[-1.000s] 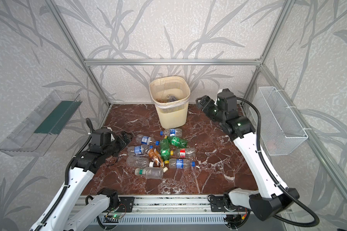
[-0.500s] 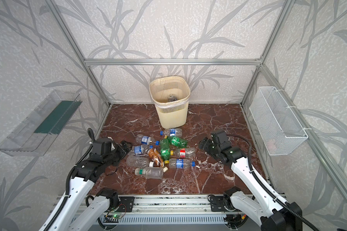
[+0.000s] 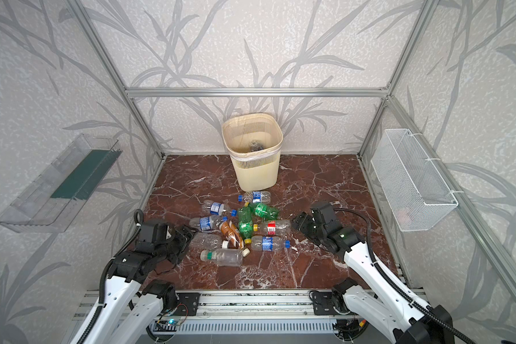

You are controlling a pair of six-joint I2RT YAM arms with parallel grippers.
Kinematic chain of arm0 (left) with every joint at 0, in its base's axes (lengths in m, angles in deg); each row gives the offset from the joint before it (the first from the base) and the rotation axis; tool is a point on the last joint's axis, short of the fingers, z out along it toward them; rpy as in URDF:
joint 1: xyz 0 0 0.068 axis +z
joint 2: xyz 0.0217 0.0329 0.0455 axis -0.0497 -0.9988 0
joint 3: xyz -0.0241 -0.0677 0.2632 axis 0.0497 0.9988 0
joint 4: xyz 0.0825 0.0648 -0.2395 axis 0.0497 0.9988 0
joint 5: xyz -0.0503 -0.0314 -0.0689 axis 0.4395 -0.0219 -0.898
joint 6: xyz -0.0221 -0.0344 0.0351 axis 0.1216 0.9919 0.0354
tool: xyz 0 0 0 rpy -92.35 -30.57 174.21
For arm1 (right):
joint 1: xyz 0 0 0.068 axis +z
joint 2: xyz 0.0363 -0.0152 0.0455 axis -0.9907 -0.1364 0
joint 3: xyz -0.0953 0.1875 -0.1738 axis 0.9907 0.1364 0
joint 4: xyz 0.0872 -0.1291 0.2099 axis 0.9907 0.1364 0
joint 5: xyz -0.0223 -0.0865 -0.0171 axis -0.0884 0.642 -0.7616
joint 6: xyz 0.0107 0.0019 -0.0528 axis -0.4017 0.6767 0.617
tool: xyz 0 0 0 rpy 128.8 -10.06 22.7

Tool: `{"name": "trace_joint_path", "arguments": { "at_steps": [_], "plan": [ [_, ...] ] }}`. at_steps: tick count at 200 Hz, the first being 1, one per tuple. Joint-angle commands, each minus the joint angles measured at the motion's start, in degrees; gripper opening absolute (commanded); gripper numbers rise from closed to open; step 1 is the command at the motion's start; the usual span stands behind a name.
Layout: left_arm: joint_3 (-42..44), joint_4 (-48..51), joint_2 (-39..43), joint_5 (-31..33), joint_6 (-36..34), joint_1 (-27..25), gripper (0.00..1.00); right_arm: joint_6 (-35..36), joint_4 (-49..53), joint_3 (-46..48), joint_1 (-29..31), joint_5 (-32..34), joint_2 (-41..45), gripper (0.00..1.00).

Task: Throw the plastic bottles in the bin
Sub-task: 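Grasp a clear green-labelled bottle with the left gripper while the right waits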

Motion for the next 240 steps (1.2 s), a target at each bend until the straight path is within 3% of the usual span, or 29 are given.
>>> {"name": "trace_joint_path", "arguments": {
  "at_steps": [1, 37, 74, 112, 153, 240],
  "plan": [
    [2.33, 4.32, 2.73, -2.06, 11.6, -0.93, 0.8, -1.19, -1.75, 1.45, 0.23, 0.78, 1.77, 0.82],
    [5.5, 4.9, 4.81, -2.36, 20.86, -5.23, 0.8, -1.12, -1.55, 1.63, 0.26, 1.39, 2.33, 0.82],
    [5.52, 2.18, 2.49, 1.14, 27.61, -13.32, 0.81, -0.93, -1.63, 1.99, 0.26, 1.45, 2.28, 0.82],
    [5.6, -3.9, -1.89, 5.81, 33.73, -21.82, 0.83, -1.51, -2.06, 2.88, 0.26, 1.57, 2.66, 0.82],
    [8.08, -11.4, -2.03, 15.35, 43.6, -31.17, 0.84, -1.48, -1.59, 3.77, 0.24, 2.83, 3.65, 0.82],
    [9.55, -22.02, -12.55, 18.51, 48.43, -38.8, 0.87, -1.99, -1.06, 5.15, 0.23, 3.9, 4.9, 0.82]
  ]
}}
